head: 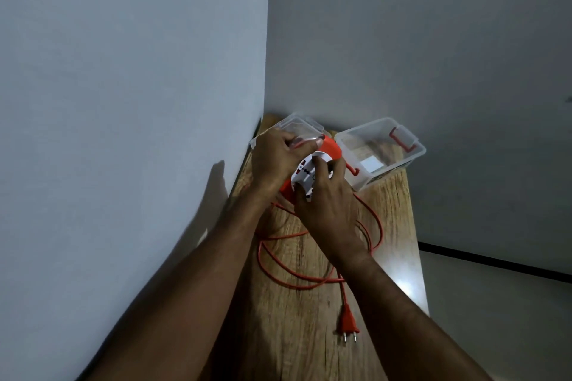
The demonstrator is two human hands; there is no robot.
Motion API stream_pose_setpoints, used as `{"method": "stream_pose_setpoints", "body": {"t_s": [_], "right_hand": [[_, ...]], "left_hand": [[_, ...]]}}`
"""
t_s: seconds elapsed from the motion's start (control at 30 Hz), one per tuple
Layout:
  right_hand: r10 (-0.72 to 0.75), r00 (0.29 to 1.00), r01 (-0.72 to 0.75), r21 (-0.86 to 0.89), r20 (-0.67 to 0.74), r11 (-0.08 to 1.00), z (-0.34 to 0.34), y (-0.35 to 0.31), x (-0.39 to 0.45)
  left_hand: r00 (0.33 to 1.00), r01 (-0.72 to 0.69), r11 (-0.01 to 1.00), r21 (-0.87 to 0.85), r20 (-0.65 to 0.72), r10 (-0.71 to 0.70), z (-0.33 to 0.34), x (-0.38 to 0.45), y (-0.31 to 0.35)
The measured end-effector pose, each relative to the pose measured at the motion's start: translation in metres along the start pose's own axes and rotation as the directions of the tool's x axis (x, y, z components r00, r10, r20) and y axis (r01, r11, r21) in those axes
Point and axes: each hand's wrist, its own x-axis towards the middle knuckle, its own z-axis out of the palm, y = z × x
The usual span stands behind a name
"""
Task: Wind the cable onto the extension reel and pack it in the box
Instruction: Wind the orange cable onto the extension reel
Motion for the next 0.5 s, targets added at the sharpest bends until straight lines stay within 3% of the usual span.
{"method": "stream_pose_setpoints", "body": {"t_s": [0.1,0.3,0.43,0.5], "right_hand": [[0.004,1.000,-0.006,0.126,0.022,0.992,-0.003,0.004,0.005],[0.045,0.995,-0.013,0.341,-0.088,0.940,-0.010,0.011,0.013],[0.352,0.933,-0.257,0.548,-0.074,0.796,-0.006,0.004,0.015],[0.606,0.791,-0.516,0.628,0.087,0.583,0.004,0.004,0.021]], "left_hand": [[1.000,0.004,1.000,0.023,0.016,-0.005,-0.001,0.001,0.002],[1.000,-0.025,0.999,0.025,0.009,0.025,-0.002,-0.001,0.006],[1.000,-0.012,0.999,0.032,-0.008,0.013,0.001,-0.001,0.009],[0.999,-0.020,0.999,0.032,-0.030,0.021,0.005,-0.003,0.011]]}}
